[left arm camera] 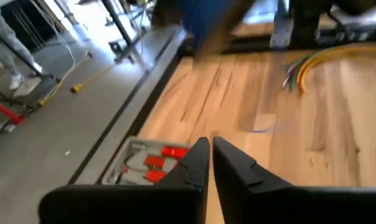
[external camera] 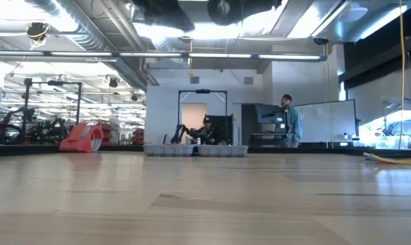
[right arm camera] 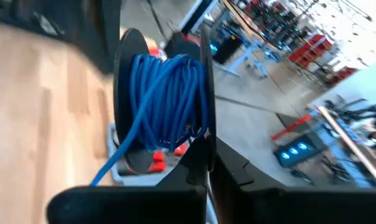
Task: Coil cords
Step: Coil the blue wire into the black spool
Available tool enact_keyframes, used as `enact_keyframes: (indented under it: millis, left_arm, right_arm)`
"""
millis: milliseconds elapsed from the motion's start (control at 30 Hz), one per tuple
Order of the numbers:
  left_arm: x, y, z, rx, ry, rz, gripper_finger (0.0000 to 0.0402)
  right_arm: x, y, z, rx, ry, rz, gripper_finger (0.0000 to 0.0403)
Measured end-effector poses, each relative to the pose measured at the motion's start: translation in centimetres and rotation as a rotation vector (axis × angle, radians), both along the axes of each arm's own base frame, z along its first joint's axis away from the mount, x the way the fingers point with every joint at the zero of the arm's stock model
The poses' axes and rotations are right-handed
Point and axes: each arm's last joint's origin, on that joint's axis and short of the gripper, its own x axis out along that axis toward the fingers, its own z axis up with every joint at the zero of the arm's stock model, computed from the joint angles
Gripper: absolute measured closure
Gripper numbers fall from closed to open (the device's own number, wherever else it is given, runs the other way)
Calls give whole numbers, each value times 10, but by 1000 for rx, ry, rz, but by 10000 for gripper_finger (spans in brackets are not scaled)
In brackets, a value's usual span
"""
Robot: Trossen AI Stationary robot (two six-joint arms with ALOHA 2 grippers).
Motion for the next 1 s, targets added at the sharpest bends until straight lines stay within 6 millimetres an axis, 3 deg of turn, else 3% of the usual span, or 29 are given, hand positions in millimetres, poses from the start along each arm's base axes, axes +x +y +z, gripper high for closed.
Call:
enact_keyframes:
  millis: [200,533,700,800,1000]
  left_arm:
    - [21,1,-40,-67,-131,-140,336]
    - [75,6,-83,-42,-349,-212,268]
    - [92,4,-89,-88,-332,-346,263]
    - [94,0,-89,-123,-283,-440,263]
    - [91,1,-95,-104,-153,-455,263]
  right_arm:
    - [-10,1,17,49,-105,62,397]
    - [-9,2,18,61,-114,102,397]
    - [-9,2,18,61,-114,102,397]
    - [-9,2,18,58,-112,103,397]
    - [-9,2,17,58,-101,102,397]
